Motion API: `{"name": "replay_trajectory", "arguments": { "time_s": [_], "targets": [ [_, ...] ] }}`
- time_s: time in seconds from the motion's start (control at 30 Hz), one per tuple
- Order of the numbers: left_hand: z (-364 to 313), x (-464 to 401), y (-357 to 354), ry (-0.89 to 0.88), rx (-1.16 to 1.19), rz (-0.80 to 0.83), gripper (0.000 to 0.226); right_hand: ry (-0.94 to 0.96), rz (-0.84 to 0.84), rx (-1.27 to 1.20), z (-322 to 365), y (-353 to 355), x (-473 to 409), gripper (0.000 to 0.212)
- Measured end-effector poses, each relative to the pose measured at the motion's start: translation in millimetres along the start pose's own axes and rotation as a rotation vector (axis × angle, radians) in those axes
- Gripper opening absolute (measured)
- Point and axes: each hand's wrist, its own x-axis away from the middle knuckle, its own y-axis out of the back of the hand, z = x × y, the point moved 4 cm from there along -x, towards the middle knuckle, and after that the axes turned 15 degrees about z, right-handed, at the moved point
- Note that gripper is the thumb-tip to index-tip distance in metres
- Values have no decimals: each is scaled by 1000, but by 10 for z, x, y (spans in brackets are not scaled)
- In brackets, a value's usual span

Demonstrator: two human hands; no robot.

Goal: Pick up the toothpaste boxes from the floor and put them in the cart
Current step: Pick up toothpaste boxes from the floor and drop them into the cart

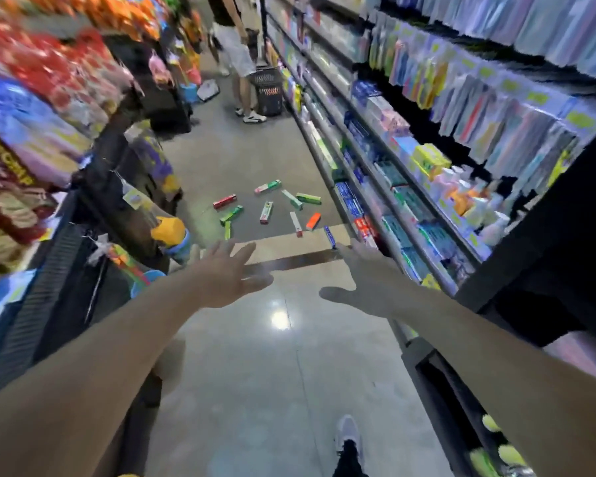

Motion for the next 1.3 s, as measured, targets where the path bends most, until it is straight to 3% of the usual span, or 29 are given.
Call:
{"name": "replay_trajectory", "arguments": {
  "time_s": [0.2, 0.63, 0.73, 0.87, 1.07, 1.3],
  "targets": [
    [-1, -643, 461, 59, 37, 20, 117, 40, 43, 101, -256, 662, -665, 101],
    [575, -2118, 1156, 155, 103, 49, 117, 129, 113, 194, -372, 1555, -2555, 105],
    [854, -2530, 1331, 158, 92, 77, 107, 118, 106, 201, -278, 1743, -3087, 108],
    [1266, -3082, 1775, 115, 63, 78, 89, 63, 100, 207, -147, 2094, -3702, 103],
    [1810, -4077, 2524, 60, 2, 57, 99, -47, 75, 182, -61, 2792, -4491, 105],
    [1852, -5176, 3124, -44, -48, 56, 94, -69, 78, 130, -267, 3306, -5405, 108]
  ]
}}
